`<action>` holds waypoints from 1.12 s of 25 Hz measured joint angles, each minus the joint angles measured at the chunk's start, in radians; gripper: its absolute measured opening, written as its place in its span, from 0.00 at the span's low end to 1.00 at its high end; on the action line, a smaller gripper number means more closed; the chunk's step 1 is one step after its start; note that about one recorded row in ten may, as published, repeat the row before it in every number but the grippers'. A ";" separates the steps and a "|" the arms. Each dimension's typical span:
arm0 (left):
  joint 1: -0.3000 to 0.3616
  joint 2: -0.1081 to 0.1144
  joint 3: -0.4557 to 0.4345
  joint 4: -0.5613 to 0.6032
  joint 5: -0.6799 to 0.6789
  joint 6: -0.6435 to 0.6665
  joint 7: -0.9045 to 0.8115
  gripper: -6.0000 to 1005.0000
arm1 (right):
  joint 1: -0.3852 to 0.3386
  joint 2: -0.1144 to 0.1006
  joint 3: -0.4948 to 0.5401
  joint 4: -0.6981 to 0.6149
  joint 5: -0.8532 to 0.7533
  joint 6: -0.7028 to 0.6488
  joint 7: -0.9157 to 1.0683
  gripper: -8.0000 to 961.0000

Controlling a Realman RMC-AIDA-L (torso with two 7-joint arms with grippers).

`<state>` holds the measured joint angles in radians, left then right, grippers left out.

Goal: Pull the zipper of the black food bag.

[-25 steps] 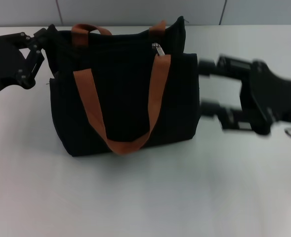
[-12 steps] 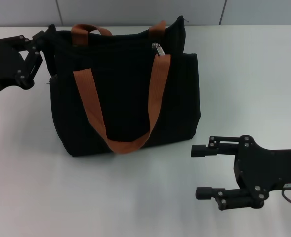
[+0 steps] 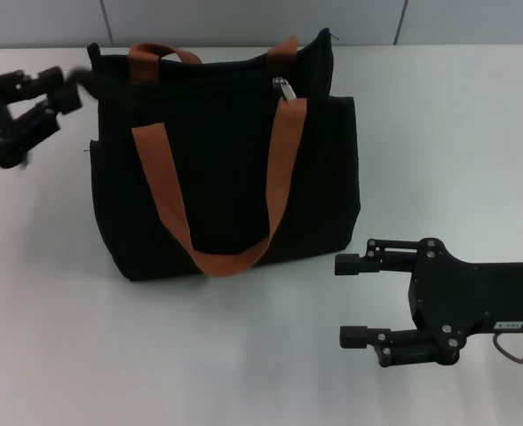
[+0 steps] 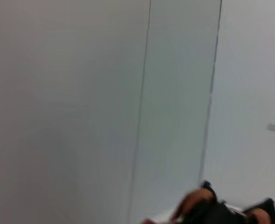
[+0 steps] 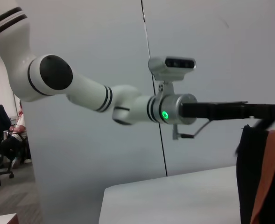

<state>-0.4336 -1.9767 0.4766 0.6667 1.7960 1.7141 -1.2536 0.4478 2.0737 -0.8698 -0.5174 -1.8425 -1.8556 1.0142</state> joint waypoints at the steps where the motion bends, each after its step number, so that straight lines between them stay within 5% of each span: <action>1: -0.001 0.014 0.000 0.022 0.019 0.019 -0.054 0.18 | 0.000 0.000 0.000 0.000 0.000 0.002 0.000 0.77; 2: -0.007 0.031 0.000 0.036 0.039 0.048 -0.122 0.22 | 0.001 0.001 0.000 0.000 -0.001 0.005 0.000 0.77; 11: -0.020 0.034 -0.004 0.041 0.040 0.166 -0.152 0.54 | 0.010 0.003 -0.003 0.017 -0.005 0.034 -0.006 0.77; 12: -0.027 -0.009 0.010 0.039 0.029 0.254 -0.063 0.57 | 0.012 0.003 -0.003 0.020 -0.009 0.046 -0.007 0.77; 17: -0.006 -0.055 0.138 0.002 0.034 0.271 0.124 0.80 | 0.016 0.003 -0.020 0.022 -0.013 0.065 -0.008 0.76; 22: 0.005 -0.073 0.246 -0.073 0.101 0.240 0.208 0.81 | 0.022 0.003 -0.051 0.038 -0.014 0.085 -0.026 0.76; 28: 0.022 -0.076 0.256 -0.172 0.187 0.181 0.303 0.82 | 0.034 0.005 -0.054 0.083 -0.014 0.112 -0.069 0.76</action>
<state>-0.4113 -2.0524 0.7321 0.4949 1.9830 1.8955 -0.9502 0.4822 2.0790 -0.9242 -0.4344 -1.8562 -1.7437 0.9451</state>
